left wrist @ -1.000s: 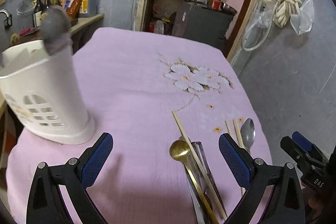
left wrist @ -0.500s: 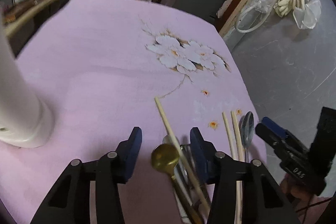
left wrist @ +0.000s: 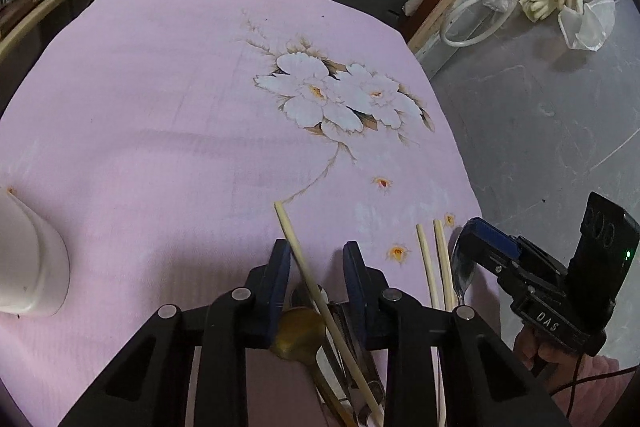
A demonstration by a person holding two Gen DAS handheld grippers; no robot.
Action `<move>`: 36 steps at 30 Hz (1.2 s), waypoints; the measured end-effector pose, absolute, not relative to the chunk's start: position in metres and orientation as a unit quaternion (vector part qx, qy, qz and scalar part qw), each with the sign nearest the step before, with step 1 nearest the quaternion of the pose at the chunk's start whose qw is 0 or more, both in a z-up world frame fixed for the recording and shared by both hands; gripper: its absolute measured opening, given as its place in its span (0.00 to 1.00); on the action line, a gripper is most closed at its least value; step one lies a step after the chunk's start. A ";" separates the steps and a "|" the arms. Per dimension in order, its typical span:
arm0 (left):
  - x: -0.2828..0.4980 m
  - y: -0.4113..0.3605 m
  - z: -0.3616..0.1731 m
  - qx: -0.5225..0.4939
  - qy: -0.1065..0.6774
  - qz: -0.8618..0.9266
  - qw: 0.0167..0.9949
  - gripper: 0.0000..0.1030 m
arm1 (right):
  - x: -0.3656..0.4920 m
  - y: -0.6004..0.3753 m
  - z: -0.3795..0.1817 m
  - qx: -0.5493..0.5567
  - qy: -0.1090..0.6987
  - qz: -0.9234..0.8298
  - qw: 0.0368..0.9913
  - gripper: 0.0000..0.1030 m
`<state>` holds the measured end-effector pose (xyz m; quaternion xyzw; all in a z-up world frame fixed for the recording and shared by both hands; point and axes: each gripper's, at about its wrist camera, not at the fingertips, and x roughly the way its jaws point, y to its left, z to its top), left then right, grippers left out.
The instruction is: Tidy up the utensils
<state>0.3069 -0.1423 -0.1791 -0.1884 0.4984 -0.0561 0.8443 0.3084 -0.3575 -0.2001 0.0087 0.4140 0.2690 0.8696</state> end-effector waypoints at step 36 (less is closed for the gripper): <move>0.202 -0.073 -0.037 -0.185 0.346 -0.020 0.920 0.05 | 0.198 -0.320 -0.039 0.063 0.254 0.169 0.950 0.02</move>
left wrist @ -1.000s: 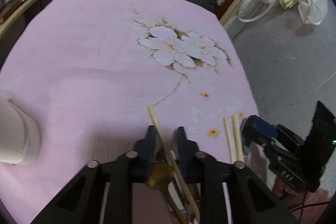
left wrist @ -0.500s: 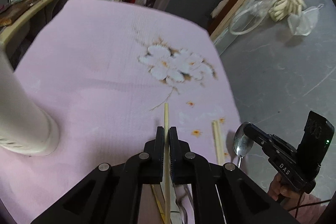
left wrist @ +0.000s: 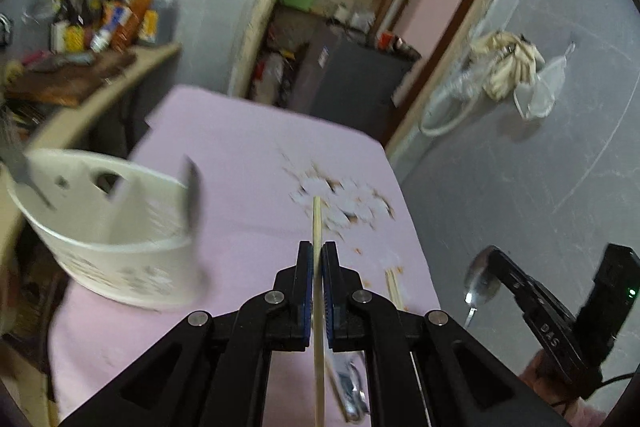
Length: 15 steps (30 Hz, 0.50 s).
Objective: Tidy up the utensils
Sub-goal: 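Carry the chopstick and spoon with both tools over the white caddy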
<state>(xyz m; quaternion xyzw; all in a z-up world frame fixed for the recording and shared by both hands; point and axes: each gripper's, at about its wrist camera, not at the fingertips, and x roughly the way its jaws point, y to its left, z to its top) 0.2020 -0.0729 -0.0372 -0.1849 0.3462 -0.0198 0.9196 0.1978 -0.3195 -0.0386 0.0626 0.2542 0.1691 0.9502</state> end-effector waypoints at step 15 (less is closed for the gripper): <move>0.193 0.056 0.033 -0.189 0.224 0.027 0.956 0.05 | 0.205 -0.187 0.039 0.073 0.139 0.162 0.974 0.02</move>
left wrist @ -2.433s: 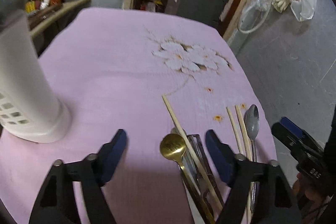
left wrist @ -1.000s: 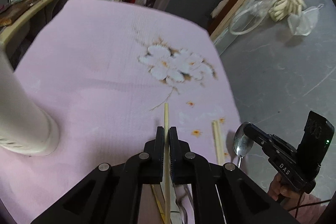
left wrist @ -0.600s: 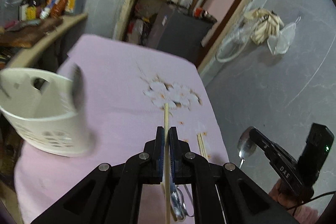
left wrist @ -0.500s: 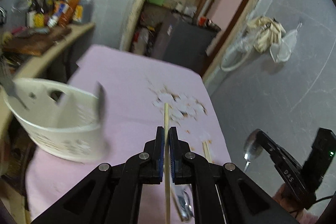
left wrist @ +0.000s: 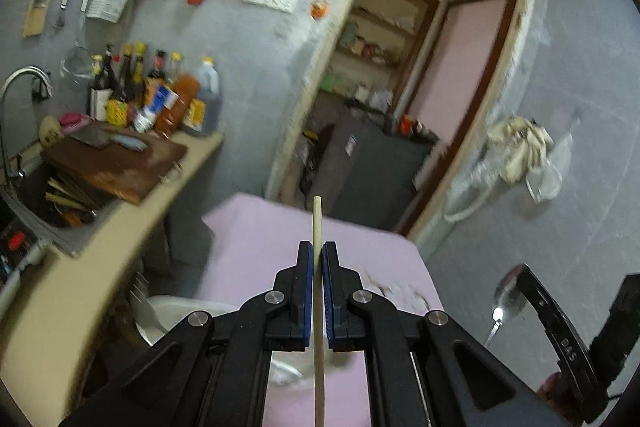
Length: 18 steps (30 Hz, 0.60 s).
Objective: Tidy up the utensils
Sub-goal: 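Carry the chopstick and spoon with both tools over the white caddy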
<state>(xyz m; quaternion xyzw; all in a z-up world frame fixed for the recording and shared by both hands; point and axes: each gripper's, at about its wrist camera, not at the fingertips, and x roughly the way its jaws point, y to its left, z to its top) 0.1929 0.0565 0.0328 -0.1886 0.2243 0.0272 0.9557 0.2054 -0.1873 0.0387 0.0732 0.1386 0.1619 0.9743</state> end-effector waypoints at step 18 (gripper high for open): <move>0.245 0.158 0.008 -0.205 0.165 0.102 0.959 0.05 | 0.219 -0.062 0.036 -0.045 0.089 0.111 0.989 0.02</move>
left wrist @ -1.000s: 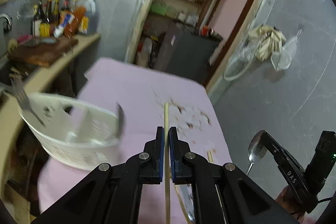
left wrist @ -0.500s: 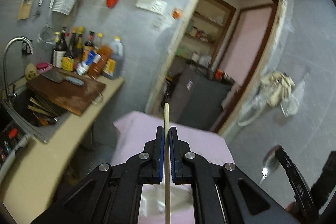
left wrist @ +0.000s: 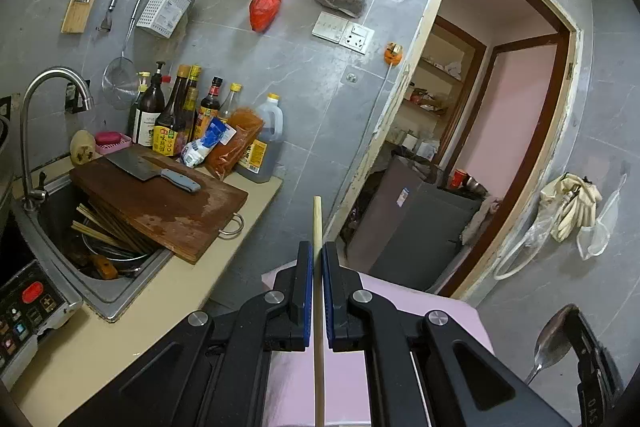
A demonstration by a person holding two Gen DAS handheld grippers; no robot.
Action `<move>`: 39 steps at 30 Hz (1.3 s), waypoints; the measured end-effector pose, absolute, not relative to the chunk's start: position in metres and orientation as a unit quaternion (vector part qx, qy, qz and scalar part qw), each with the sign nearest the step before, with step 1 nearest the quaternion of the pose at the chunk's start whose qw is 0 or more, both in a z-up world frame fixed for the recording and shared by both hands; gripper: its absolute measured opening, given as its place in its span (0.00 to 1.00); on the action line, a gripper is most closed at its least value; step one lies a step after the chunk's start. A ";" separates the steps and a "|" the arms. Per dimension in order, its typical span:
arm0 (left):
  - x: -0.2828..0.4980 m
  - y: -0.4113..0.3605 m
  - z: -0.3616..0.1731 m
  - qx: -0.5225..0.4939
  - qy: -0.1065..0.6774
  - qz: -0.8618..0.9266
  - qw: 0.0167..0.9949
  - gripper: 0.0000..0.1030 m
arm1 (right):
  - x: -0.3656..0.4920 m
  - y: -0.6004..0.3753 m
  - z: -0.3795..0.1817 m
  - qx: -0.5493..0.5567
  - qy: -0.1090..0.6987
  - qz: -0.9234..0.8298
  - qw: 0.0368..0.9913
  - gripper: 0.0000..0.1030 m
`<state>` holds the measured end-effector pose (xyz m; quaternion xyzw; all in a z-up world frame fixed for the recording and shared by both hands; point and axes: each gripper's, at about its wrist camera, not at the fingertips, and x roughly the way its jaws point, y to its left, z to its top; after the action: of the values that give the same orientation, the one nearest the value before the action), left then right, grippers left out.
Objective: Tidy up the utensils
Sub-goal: 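Carry the chopstick and spoon with both tools over the white caddy, then open both tools to drop the chopstick and spoon into the caddy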
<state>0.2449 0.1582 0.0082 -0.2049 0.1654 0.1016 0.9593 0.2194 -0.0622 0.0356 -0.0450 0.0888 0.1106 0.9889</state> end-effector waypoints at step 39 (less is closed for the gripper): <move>0.215 0.136 -0.025 -0.132 0.237 0.090 0.958 0.31 | 0.226 -0.056 -0.011 -0.060 0.160 0.141 0.975 0.05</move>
<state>0.2152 0.1362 -0.0246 -0.1318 0.2372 0.0903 0.9582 0.2264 -0.0564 -0.0110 -0.0599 0.1598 0.1413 0.9751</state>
